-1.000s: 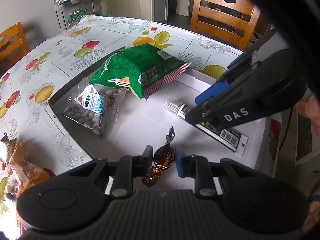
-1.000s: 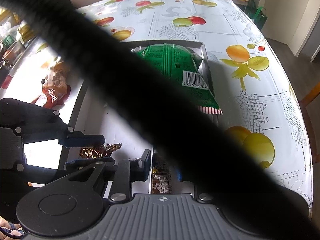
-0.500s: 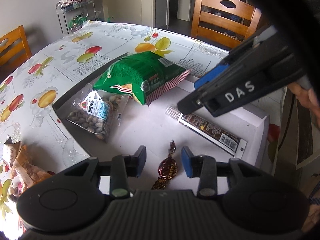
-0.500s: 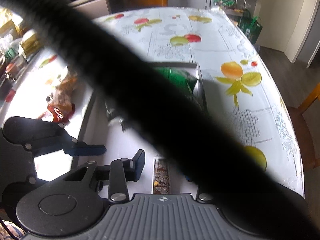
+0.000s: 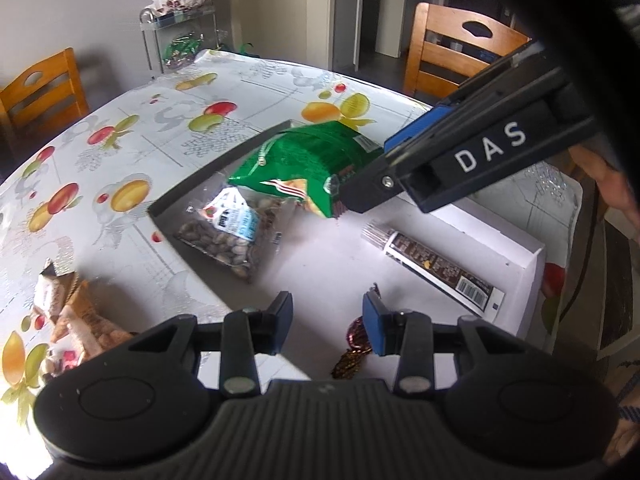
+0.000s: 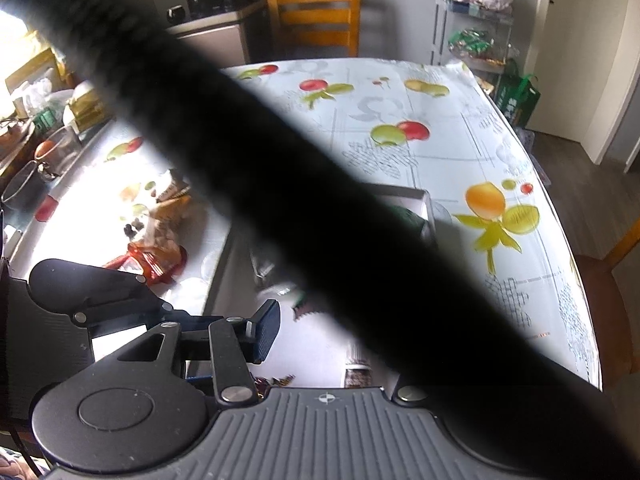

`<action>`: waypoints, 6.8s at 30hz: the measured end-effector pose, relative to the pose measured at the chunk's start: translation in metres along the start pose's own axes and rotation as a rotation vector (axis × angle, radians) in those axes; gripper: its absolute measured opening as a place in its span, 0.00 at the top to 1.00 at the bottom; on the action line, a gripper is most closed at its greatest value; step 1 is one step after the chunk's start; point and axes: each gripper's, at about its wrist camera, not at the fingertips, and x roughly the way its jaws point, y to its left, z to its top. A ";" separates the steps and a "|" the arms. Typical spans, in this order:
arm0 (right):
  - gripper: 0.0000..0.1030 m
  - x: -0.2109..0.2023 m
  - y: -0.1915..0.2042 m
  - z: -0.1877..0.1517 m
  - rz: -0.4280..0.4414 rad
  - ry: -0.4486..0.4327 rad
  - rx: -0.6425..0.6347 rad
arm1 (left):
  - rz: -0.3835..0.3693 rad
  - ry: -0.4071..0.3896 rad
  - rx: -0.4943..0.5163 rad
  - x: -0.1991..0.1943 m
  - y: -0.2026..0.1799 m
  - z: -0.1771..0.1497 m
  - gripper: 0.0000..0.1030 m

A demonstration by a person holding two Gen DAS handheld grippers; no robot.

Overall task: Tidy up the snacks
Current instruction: 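Open the left tool to drop the brown candy into the box, then withdraw both tools from the box toward the snacks on the table, then grasp the long orange wafer bar with the left tool while the right approaches the orange pack, then grasp the orange snack pack with the right tool while the left holds the wafer bar, then carry the orange wafer bar and orange snack pack toward the white box with both tools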

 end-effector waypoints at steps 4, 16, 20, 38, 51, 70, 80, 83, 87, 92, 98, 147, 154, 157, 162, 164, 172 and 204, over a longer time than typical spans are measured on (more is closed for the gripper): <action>0.50 -0.002 0.010 0.005 0.018 -0.013 -0.011 | 0.016 -0.013 -0.018 -0.010 0.007 -0.004 0.64; 0.48 0.002 0.056 0.021 0.080 -0.030 -0.089 | 0.088 -0.026 -0.092 -0.041 0.041 -0.026 0.64; 0.48 0.006 0.073 0.025 0.101 -0.027 -0.115 | 0.113 -0.025 -0.120 -0.050 0.055 -0.035 0.64; 0.43 0.036 0.132 0.032 0.139 0.028 -0.169 | 0.226 -0.019 -0.245 -0.081 0.130 -0.079 0.64; 0.43 0.063 0.167 0.023 0.161 0.103 -0.187 | 0.257 0.006 -0.270 -0.081 0.164 -0.103 0.64; 0.41 0.095 0.176 0.020 0.149 0.187 -0.066 | 0.241 0.031 -0.271 -0.058 0.193 -0.120 0.64; 0.37 0.101 0.183 0.022 0.133 0.191 -0.065 | 0.210 0.037 -0.254 -0.048 0.193 -0.121 0.64; 0.37 0.101 0.183 0.022 0.134 0.190 -0.063 | 0.207 0.030 -0.247 -0.047 0.192 -0.120 0.64; 0.37 0.102 0.183 0.022 0.132 0.193 -0.062 | 0.209 0.023 -0.252 -0.047 0.193 -0.121 0.64; 0.35 0.103 0.185 0.022 0.130 0.195 -0.064 | 0.228 0.019 -0.259 -0.051 0.193 -0.124 0.80; 0.33 0.104 0.188 0.021 0.130 0.195 -0.060 | 0.249 0.020 -0.279 -0.057 0.195 -0.131 0.81; 0.62 0.123 0.202 0.023 0.091 0.160 -0.190 | 0.244 0.022 -0.300 -0.073 0.171 -0.136 0.83; 0.62 0.109 0.194 0.023 0.112 0.141 -0.182 | 0.244 0.015 -0.293 -0.074 0.162 -0.127 0.83; 0.62 0.105 0.191 0.022 0.120 0.137 -0.179 | 0.247 0.013 -0.290 -0.075 0.158 -0.124 0.83; 0.62 0.095 0.186 0.020 0.138 0.123 -0.174 | 0.250 0.006 -0.280 -0.079 0.149 -0.120 0.83; 0.62 0.091 0.185 0.020 0.144 0.115 -0.174 | 0.251 0.004 -0.274 -0.081 0.145 -0.117 0.83; 0.62 0.076 0.175 0.020 0.149 0.087 -0.169 | 0.257 -0.005 -0.250 -0.083 0.132 -0.105 0.83; 0.62 0.031 0.115 0.011 0.038 0.036 -0.105 | 0.210 -0.037 -0.186 -0.071 0.086 -0.041 0.83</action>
